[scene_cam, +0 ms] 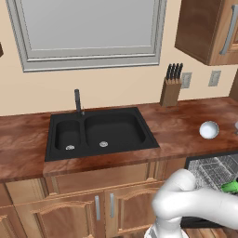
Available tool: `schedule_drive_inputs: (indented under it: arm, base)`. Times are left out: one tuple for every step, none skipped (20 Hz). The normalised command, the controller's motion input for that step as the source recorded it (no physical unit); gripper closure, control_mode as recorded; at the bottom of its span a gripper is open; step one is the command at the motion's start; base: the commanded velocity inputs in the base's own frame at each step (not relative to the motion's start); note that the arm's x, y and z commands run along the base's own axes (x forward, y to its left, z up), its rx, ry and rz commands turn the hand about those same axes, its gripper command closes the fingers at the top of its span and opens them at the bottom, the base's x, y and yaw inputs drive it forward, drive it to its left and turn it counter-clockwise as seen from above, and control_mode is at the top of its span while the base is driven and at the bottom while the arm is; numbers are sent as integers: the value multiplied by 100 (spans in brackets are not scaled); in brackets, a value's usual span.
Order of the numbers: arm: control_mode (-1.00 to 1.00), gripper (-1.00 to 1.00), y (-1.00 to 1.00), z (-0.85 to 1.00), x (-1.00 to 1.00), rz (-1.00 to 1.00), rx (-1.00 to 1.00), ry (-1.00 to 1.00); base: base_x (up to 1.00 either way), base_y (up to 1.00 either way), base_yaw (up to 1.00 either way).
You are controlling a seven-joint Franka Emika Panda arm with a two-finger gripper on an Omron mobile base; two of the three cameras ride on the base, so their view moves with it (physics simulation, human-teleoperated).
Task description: Pick up the cup and bowl from the counter, place them in the dishwasher, and close the dishwasher door.
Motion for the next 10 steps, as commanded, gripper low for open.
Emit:
schedule_drive_inputs:
  arm:
    - [-100,-100,0,0,21,1,0,0]
    - [-100,-100,0,0,17,2,0,0]
    - [-100,-100,0,0,11,2,0,0]
    - [-100,-100,0,0,11,3,0,0]
    - [-100,-100,0,0,7,2,0,0]
    - [-100,-100,0,0,8,2,0,0]
    - [-100,-100,0,0,9,2,0,0]
    - [-100,-100,0,0,11,2,0,0]
    - [-100,-100,0,0,9,2,0,0]
    - [-100,-100,0,0,9,3,0,0]
  base:
    - [0,0,0]
    - [0,0,0]
    - [0,0,0]
    - [0,0,0]
    - [0,0,0]
    - [0,0,0]
    - [0,0,0]
    - [0,0,0]
    - [0,0,0]
    - [0,0,0]
